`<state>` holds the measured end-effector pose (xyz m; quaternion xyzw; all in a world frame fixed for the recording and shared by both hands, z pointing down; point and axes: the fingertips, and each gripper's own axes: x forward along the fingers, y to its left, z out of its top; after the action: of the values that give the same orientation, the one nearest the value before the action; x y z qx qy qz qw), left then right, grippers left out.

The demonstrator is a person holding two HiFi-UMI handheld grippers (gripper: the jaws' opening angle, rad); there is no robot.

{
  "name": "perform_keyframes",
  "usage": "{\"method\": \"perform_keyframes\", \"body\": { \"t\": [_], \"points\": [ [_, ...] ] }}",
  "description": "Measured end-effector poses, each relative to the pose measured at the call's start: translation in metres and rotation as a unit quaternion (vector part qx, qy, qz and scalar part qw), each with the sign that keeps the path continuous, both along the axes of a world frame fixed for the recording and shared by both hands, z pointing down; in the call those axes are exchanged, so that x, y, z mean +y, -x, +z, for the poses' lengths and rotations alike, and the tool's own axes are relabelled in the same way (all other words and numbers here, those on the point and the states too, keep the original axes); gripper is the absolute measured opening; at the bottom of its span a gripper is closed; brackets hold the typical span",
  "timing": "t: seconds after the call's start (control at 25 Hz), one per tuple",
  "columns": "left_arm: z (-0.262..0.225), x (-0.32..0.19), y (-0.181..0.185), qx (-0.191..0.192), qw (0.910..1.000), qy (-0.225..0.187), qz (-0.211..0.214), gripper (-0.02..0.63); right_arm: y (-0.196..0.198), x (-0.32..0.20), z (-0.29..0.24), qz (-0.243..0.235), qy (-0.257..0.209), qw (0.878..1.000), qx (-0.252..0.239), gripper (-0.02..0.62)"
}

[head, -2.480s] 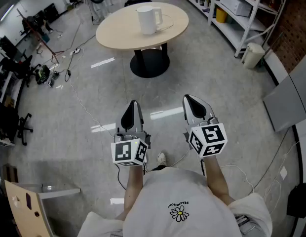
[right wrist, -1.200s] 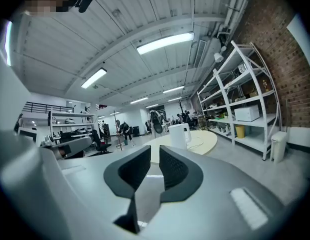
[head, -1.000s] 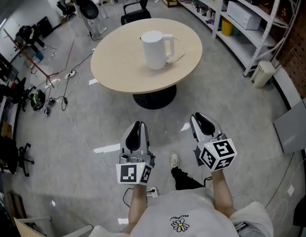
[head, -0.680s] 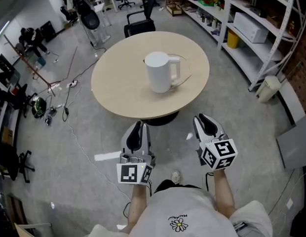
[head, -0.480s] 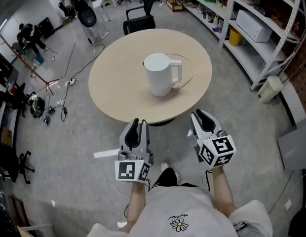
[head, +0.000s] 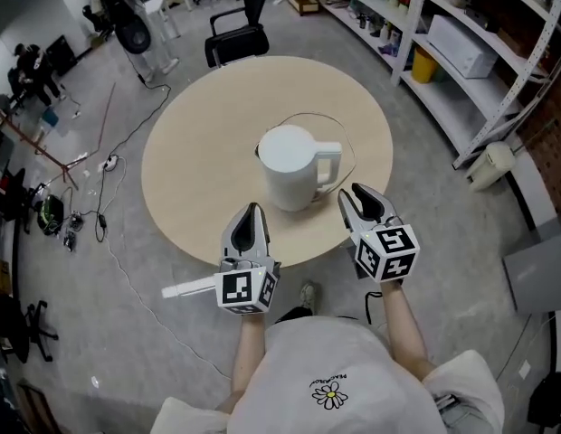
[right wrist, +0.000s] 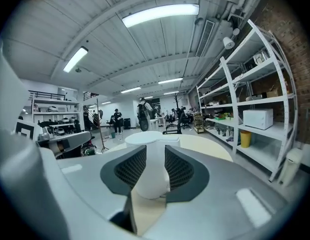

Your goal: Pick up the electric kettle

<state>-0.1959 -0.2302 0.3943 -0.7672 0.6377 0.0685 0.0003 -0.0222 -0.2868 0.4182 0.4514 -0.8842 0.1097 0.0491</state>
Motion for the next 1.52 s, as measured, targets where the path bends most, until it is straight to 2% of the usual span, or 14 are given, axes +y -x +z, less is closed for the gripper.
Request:
{"method": "perform_keyframes", "body": {
  "t": [0.08, 0.12, 0.16, 0.2, 0.32, 0.4, 0.52, 0.64, 0.92, 1.08, 1.52],
  "points": [
    [0.011, -0.027, -0.001, 0.001, 0.9996, 0.003, 0.027, 0.013, 0.004, -0.027, 0.011, 0.009, 0.003, 1.0, 0.014, 0.12],
    [0.016, -0.037, -0.004, 0.007, 0.9988, 0.005, 0.049, 0.102, 0.005, -0.039, 0.017, 0.013, 0.007, 1.0, 0.023, 0.131],
    [0.022, -0.047, -0.007, 0.016, 0.9974, 0.01, 0.07, 0.228, 0.005, -0.05, 0.025, 0.018, 0.011, 0.999, 0.032, 0.138],
    [0.03, -0.057, -0.011, 0.025, 0.9957, 0.018, 0.087, 0.304, 0.005, -0.06, 0.033, 0.022, 0.018, 0.999, 0.04, 0.146],
    [0.06, -0.078, -0.022, 0.013, 0.9915, 0.06, 0.115, 0.356, 0.007, -0.082, 0.063, 0.029, 0.048, 0.996, 0.064, 0.166],
    [0.078, -0.09, -0.029, 0.0, 0.9886, 0.084, 0.125, 0.418, 0.011, -0.095, 0.084, 0.029, 0.071, 0.994, 0.075, 0.178],
    [0.095, -0.103, -0.04, 0.004, 0.9857, 0.109, 0.128, 0.488, 0.015, -0.108, 0.11, 0.024, 0.102, 0.99, 0.09, 0.187],
    [0.106, -0.115, -0.046, 0.001, 0.9845, 0.124, 0.124, 0.522, 0.019, -0.12, 0.132, 0.013, 0.124, 0.987, 0.105, 0.189],
    [0.116, -0.143, -0.043, -0.009, 0.9839, 0.138, 0.113, 0.532, 0.033, -0.146, 0.16, 0.001, 0.149, 0.98, 0.128, 0.159],
    [0.12, -0.148, -0.045, -0.009, 0.9841, 0.133, 0.118, 0.558, 0.033, -0.15, 0.166, 0.004, 0.14, 0.981, 0.137, 0.143],
    [0.117, -0.147, -0.039, -0.013, 0.9864, 0.12, 0.112, 0.558, 0.037, -0.15, 0.163, 0.008, 0.122, 0.982, 0.142, 0.127]
  ]
}}
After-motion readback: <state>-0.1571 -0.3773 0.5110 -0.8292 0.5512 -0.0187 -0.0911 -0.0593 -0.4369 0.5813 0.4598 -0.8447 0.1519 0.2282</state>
